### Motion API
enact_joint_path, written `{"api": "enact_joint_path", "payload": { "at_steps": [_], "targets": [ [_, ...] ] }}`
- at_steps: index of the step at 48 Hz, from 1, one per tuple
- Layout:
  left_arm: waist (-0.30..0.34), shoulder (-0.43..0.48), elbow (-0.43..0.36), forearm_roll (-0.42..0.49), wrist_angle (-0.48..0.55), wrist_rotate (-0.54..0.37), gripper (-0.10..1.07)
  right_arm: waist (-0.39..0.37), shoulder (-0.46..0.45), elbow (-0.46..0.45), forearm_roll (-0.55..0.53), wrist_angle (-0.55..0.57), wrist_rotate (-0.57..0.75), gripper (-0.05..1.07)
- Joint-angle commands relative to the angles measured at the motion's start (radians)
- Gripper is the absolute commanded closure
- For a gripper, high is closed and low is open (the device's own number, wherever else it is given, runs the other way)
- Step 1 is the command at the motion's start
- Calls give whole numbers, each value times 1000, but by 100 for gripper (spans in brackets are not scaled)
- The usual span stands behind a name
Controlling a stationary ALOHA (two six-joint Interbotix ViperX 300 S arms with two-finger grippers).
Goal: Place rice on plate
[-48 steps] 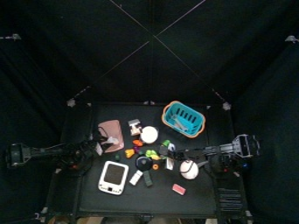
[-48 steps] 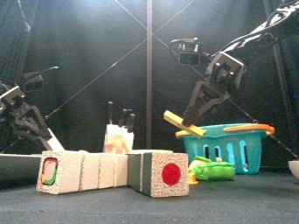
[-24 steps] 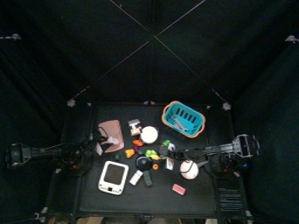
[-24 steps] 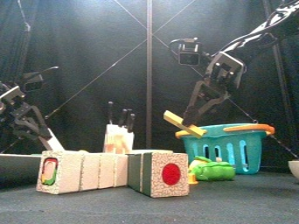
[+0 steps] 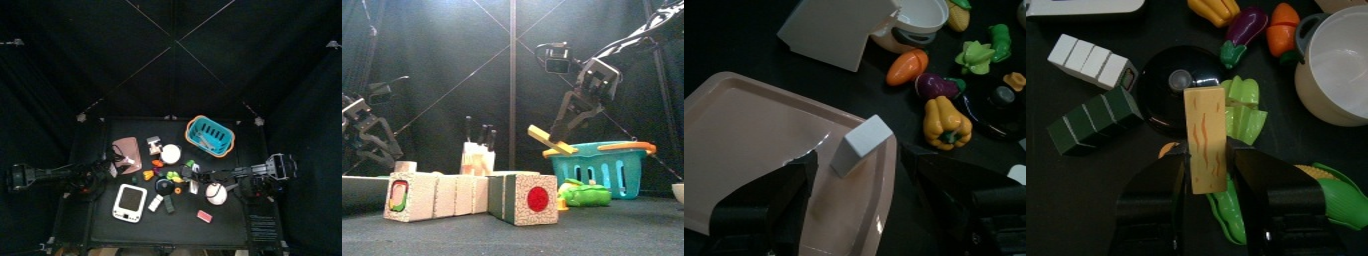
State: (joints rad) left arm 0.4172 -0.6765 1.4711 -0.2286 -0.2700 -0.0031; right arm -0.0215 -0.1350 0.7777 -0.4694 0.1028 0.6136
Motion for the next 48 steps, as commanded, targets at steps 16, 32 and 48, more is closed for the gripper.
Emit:
{"api": "enact_joint_path", "payload": {
  "at_steps": [16,32,48],
  "targets": [
    [0,2,-25,-2,-12,0,0,-5,-17,-23,-2,-5,0,52],
    [2,0,-26,-9,-18,2,0,-5,-17,-25,-2,-5,0,52],
    [0,0,-23,-9,-15,2,0,-6,-17,-23,-3,-5,0,52]
  ]
}}
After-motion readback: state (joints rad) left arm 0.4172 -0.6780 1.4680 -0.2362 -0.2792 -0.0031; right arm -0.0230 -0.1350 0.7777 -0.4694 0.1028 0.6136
